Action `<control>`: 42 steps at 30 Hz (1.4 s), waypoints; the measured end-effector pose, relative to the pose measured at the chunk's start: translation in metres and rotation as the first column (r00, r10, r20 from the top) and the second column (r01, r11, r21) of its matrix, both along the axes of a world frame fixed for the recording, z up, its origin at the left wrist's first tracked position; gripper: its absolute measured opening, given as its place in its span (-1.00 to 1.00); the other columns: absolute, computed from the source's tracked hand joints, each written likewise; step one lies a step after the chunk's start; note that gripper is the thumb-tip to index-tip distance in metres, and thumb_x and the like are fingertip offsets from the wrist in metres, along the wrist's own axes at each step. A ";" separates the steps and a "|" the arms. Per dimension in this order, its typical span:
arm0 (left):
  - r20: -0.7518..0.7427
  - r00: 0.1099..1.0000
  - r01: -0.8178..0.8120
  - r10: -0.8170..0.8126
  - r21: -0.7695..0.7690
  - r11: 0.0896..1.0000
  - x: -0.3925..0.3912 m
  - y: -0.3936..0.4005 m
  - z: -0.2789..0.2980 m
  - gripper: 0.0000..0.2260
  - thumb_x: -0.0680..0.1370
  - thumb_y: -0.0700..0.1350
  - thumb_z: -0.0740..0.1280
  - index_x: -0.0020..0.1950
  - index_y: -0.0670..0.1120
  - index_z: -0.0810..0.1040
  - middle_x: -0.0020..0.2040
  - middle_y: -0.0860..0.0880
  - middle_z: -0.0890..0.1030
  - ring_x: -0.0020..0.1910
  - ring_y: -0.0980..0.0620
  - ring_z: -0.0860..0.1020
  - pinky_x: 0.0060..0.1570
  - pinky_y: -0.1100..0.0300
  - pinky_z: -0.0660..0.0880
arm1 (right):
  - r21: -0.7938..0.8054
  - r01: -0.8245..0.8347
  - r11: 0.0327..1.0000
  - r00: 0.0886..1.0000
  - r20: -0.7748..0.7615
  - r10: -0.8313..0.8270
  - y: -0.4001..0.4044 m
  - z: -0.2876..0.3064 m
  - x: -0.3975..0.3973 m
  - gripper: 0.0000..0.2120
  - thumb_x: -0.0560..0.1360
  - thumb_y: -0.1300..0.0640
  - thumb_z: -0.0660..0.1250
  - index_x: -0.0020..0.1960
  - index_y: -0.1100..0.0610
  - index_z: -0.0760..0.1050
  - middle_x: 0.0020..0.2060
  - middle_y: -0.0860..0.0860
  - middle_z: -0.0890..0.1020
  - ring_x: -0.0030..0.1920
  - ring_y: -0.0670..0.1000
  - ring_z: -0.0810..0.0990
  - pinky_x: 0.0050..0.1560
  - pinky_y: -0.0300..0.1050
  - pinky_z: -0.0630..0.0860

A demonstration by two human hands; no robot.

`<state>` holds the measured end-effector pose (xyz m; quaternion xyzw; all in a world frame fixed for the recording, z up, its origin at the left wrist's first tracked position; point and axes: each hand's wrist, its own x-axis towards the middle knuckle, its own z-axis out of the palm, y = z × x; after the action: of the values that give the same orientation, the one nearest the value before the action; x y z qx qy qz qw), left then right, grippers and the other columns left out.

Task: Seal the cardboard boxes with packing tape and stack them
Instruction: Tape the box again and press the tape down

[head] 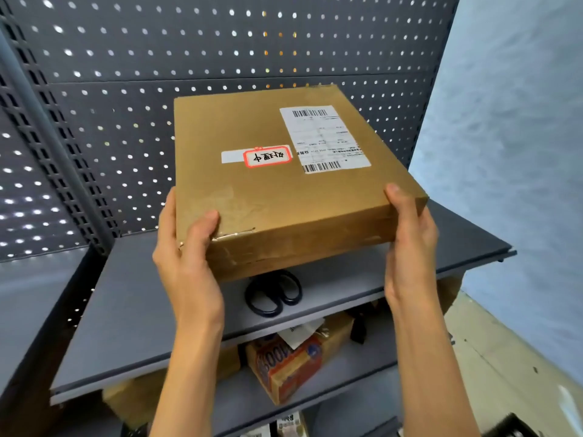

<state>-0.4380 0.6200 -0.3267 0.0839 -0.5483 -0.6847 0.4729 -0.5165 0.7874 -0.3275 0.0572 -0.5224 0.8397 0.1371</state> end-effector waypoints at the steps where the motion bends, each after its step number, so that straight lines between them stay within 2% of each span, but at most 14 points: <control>1: 0.005 1.000 -0.002 0.002 0.006 1.000 -0.003 0.007 0.000 -0.45 0.40 -0.10 0.26 0.38 -0.23 0.42 0.09 0.08 0.58 -0.05 0.35 0.56 -0.08 0.48 0.42 | -0.008 0.000 1.000 1.000 0.005 0.000 0.006 -0.001 -0.005 -0.82 0.46 -0.01 0.39 0.05 -0.04 0.53 -0.03 -0.20 0.66 0.03 -0.25 0.60 0.00 -0.34 0.48; 7: 0.062 0.997 -0.039 0.038 0.018 0.999 -0.031 0.066 -0.005 -0.45 0.40 -0.09 0.30 0.38 -0.20 0.43 0.13 0.02 0.59 -0.06 0.33 0.56 -0.10 0.46 0.45 | -0.006 -0.029 1.000 0.999 0.040 0.029 0.061 -0.009 -0.040 -0.82 0.43 -0.01 0.41 0.02 -0.06 0.55 -0.03 -0.19 0.67 0.03 -0.23 0.60 0.04 -0.29 0.47; 8: 0.077 0.996 -0.046 0.045 0.021 0.999 -0.036 0.078 -0.008 -0.47 0.42 -0.08 0.32 0.39 -0.17 0.43 0.13 0.01 0.60 -0.02 0.28 0.58 -0.07 0.37 0.49 | -0.003 -0.037 0.999 0.998 0.047 0.037 0.072 -0.010 -0.046 -0.84 0.46 0.00 0.40 0.03 -0.06 0.55 -0.02 -0.19 0.66 0.04 -0.23 0.60 0.04 -0.29 0.46; 10: 0.114 0.993 -0.046 0.042 0.037 0.998 -0.048 0.103 -0.013 -0.44 0.40 0.00 0.35 0.39 -0.09 0.44 0.16 -0.04 0.60 0.12 0.09 0.57 0.09 0.07 0.51 | 0.001 -0.041 0.999 0.998 0.052 0.041 0.095 -0.011 -0.061 -0.86 0.49 0.02 0.36 0.04 -0.07 0.54 0.01 -0.19 0.65 0.03 -0.25 0.59 0.03 -0.30 0.44; 11: 0.122 0.992 -0.044 0.037 0.051 0.998 -0.054 0.114 -0.015 -0.40 0.37 0.04 0.35 0.40 -0.06 0.43 0.19 -0.03 0.60 0.17 0.06 0.55 0.14 0.07 0.48 | -0.004 -0.043 0.999 0.998 0.053 0.044 0.105 -0.012 -0.068 -0.86 0.49 0.03 0.35 0.05 -0.06 0.53 0.01 -0.20 0.65 0.01 -0.27 0.60 0.02 -0.31 0.45; 14: 0.116 0.992 -0.051 0.042 0.073 0.996 -0.072 0.141 -0.021 -0.46 0.44 -0.05 0.36 0.41 -0.10 0.41 0.19 0.08 0.59 0.04 0.28 0.56 0.01 0.41 0.47 | -0.010 -0.063 0.998 0.996 0.060 0.063 0.131 -0.016 -0.089 -0.75 0.49 0.03 0.36 0.17 -0.03 0.52 0.04 -0.18 0.64 -0.01 -0.29 0.60 -0.03 -0.36 0.47; 16: 0.145 0.988 -0.061 0.050 0.072 0.996 -0.085 0.156 -0.026 -0.57 0.54 -0.13 0.31 0.41 -0.11 0.41 0.21 0.03 0.59 0.07 0.23 0.57 0.00 0.39 0.47 | -0.015 -0.069 0.997 0.996 0.060 0.070 0.146 -0.018 -0.102 -0.60 0.47 0.03 0.40 0.30 0.03 0.48 0.12 -0.13 0.62 0.05 -0.25 0.60 -0.08 -0.42 0.49; 19: 0.173 0.984 -0.058 0.046 0.065 0.996 -0.101 0.173 -0.030 -0.60 0.56 -0.13 0.27 0.41 -0.09 0.41 0.25 0.02 0.57 0.14 0.17 0.55 0.01 0.40 0.46 | -0.013 -0.070 0.997 0.995 0.070 0.071 0.164 -0.021 -0.118 -0.46 0.42 -0.02 0.44 0.36 0.03 0.43 0.17 -0.12 0.60 0.11 -0.22 0.58 -0.05 -0.41 0.51; 24: 0.214 0.976 -0.057 0.044 0.055 0.997 -0.127 0.192 -0.036 -0.62 0.56 -0.16 0.28 0.38 -0.08 0.45 0.18 0.09 0.60 0.03 0.31 0.56 -0.08 0.52 0.43 | 0.002 -0.072 0.997 0.989 0.126 0.071 0.185 -0.037 -0.141 -0.54 0.47 0.00 0.39 0.35 0.00 0.43 0.18 -0.12 0.60 0.15 -0.18 0.57 0.12 -0.28 0.50; 28: 0.233 0.971 -0.059 0.044 0.060 0.996 -0.141 0.198 -0.044 -0.68 0.57 -0.17 0.27 0.33 -0.08 0.49 0.02 0.21 0.62 -0.10 0.40 0.56 -0.17 0.53 0.41 | 0.015 -0.078 0.997 0.984 0.163 0.074 0.193 -0.046 -0.153 -0.60 0.49 0.03 0.38 0.31 0.00 0.47 0.12 -0.16 0.63 0.09 -0.22 0.59 -0.04 -0.39 0.50; 32: 0.282 0.959 -0.065 0.039 0.080 0.995 -0.152 0.196 -0.052 -0.65 0.57 -0.14 0.27 0.36 -0.08 0.46 0.06 0.20 0.59 -0.12 0.44 0.55 -0.20 0.56 0.40 | 0.031 -0.092 0.995 0.973 0.215 0.083 0.193 -0.053 -0.162 -0.69 0.48 0.02 0.39 0.21 -0.03 0.52 0.04 -0.18 0.64 0.02 -0.24 0.60 -0.10 -0.40 0.47; 36: 0.322 0.945 -0.084 0.053 0.084 0.993 -0.159 0.191 -0.061 -0.68 0.57 -0.15 0.27 0.33 -0.13 0.49 0.01 0.20 0.58 -0.19 0.47 0.52 -0.24 0.58 0.36 | 0.072 -0.101 0.992 0.968 0.238 0.081 0.189 -0.062 -0.169 -0.67 0.49 -0.02 0.37 0.23 -0.06 0.48 0.04 -0.19 0.60 0.04 -0.21 0.55 -0.11 -0.35 0.43; 38: 0.344 0.937 -0.088 0.054 0.085 0.992 -0.163 0.188 -0.063 -0.69 0.57 -0.14 0.27 0.31 -0.12 0.50 0.01 0.20 0.59 -0.18 0.46 0.53 -0.23 0.57 0.37 | 0.095 -0.108 0.990 0.967 0.241 0.082 0.188 -0.064 -0.174 -0.70 0.49 -0.03 0.36 0.21 -0.11 0.44 0.03 -0.22 0.57 0.01 -0.23 0.53 -0.12 -0.34 0.42; 42: 0.374 0.926 -0.075 0.042 0.075 0.994 -0.168 0.181 -0.065 -0.66 0.56 -0.07 0.29 0.34 -0.04 0.49 0.18 0.10 0.59 0.00 0.35 0.53 -0.10 0.44 0.40 | 0.119 -0.144 0.982 0.963 0.244 0.112 0.186 -0.063 -0.182 -0.80 0.51 -0.02 0.35 0.07 -0.19 0.39 -0.05 -0.28 0.51 -0.05 -0.28 0.49 -0.17 -0.39 0.38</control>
<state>-0.6061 0.8011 -0.3912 0.2490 -0.5945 -0.6654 0.3766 -0.6986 0.9732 -0.3908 -0.0003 -0.5859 0.8103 0.0152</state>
